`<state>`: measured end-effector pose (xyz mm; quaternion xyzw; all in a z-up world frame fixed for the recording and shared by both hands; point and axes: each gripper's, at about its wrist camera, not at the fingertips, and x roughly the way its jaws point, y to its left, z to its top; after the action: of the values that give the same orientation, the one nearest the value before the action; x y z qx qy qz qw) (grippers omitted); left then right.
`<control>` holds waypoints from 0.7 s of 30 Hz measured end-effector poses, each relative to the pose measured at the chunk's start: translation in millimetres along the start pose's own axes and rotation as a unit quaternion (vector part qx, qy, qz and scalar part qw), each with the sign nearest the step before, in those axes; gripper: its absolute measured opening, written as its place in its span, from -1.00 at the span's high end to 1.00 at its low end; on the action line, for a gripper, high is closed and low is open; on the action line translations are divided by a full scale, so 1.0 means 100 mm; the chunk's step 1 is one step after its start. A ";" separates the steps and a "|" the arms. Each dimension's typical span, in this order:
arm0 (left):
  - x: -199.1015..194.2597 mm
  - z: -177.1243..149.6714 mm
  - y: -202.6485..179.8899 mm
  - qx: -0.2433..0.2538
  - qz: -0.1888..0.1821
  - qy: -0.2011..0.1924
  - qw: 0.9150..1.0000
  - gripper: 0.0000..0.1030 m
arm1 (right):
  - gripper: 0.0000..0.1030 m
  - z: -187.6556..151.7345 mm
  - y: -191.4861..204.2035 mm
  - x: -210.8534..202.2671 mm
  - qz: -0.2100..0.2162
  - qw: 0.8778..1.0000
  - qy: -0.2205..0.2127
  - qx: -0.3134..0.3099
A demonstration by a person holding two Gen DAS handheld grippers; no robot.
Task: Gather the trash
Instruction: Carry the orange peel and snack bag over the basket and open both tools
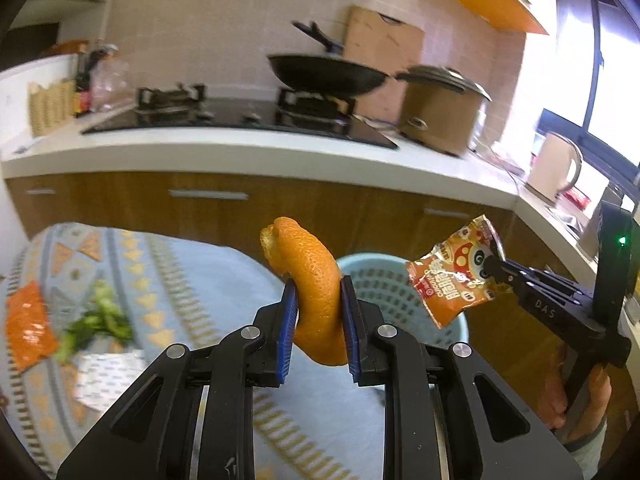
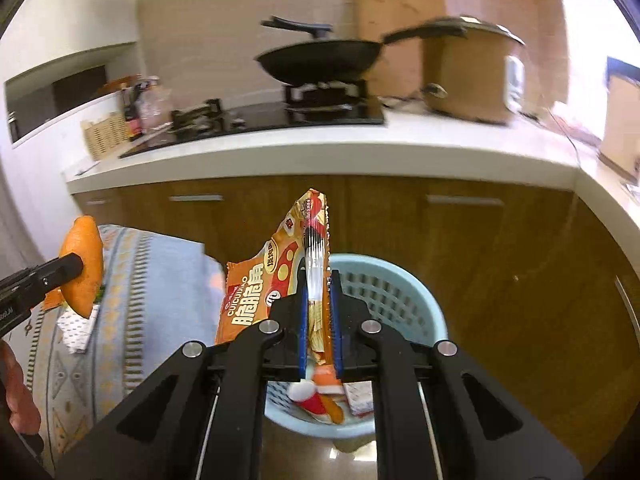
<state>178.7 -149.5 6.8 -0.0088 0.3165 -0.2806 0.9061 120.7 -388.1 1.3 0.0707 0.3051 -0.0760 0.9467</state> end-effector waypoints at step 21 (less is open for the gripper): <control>1.10 -0.31 -0.68 0.057 -0.042 0.112 0.991 0.59 | 0.84 -0.55 -0.60 0.57 -0.046 0.993 0.098 0.045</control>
<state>196.9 -258.4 -67.1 0.0615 0.3991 -0.3352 0.8512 124.6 -442.9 -81.6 0.1065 0.3954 -0.1262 0.9036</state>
